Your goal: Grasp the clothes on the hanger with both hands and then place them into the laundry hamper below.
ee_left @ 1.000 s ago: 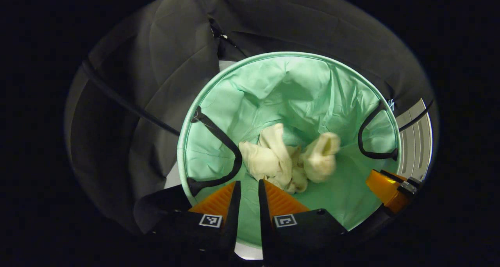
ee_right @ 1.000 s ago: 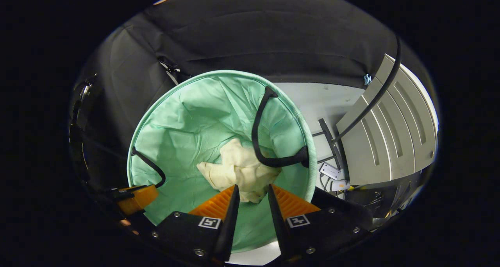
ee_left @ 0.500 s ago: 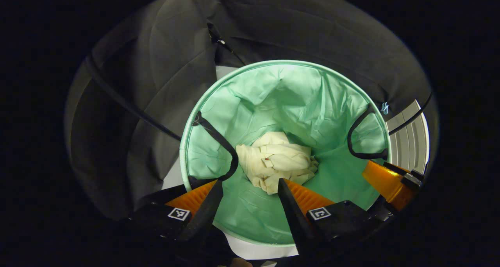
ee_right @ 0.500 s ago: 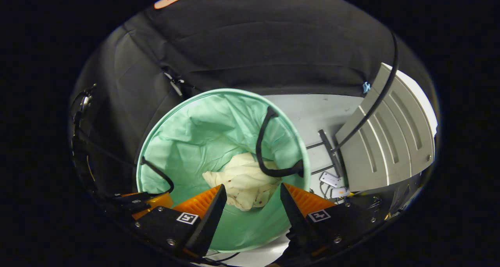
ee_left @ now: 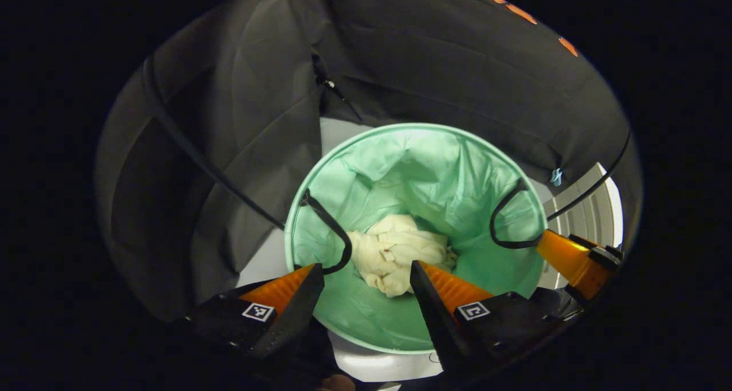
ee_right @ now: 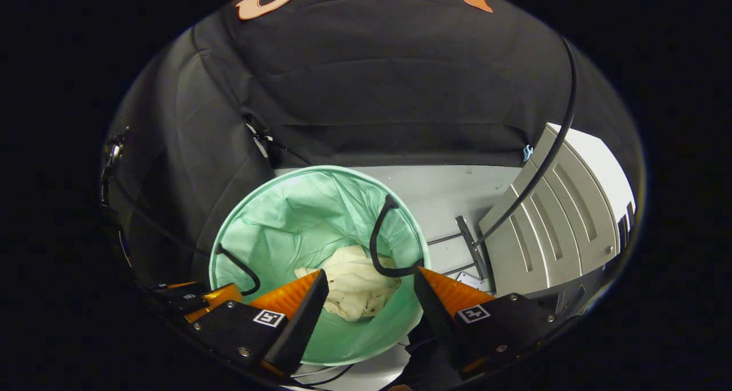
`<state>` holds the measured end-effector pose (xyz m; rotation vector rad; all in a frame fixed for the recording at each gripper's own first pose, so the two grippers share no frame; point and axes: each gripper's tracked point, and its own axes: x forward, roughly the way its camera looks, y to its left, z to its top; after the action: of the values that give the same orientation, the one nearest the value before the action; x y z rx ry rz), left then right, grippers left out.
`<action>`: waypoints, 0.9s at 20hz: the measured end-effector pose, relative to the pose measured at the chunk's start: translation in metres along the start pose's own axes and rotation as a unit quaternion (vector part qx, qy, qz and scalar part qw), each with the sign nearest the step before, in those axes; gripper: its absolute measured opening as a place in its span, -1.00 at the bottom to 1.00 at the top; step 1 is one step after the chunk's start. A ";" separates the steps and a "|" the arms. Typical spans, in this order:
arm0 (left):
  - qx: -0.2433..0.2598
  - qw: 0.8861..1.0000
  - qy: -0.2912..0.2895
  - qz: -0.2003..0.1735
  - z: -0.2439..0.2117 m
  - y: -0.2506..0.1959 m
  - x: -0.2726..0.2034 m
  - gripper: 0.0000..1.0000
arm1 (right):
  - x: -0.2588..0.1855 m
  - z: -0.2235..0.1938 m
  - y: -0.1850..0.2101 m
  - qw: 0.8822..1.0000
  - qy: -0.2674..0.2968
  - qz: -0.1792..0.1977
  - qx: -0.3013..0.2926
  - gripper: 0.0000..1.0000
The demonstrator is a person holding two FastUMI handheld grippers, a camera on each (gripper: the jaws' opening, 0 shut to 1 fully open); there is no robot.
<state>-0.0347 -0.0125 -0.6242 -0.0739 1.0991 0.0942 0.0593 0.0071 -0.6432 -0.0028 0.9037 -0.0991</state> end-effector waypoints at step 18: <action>0.005 0.991 -0.128 -0.040 0.068 -0.020 -0.125 0.96 | -0.124 0.077 -0.004 0.992 -0.121 0.016 -0.024 0.87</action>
<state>-0.0285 -0.0304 -0.4812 -0.0931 0.8389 0.0250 0.0435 0.0110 -0.4985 -0.0442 0.6631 -0.0451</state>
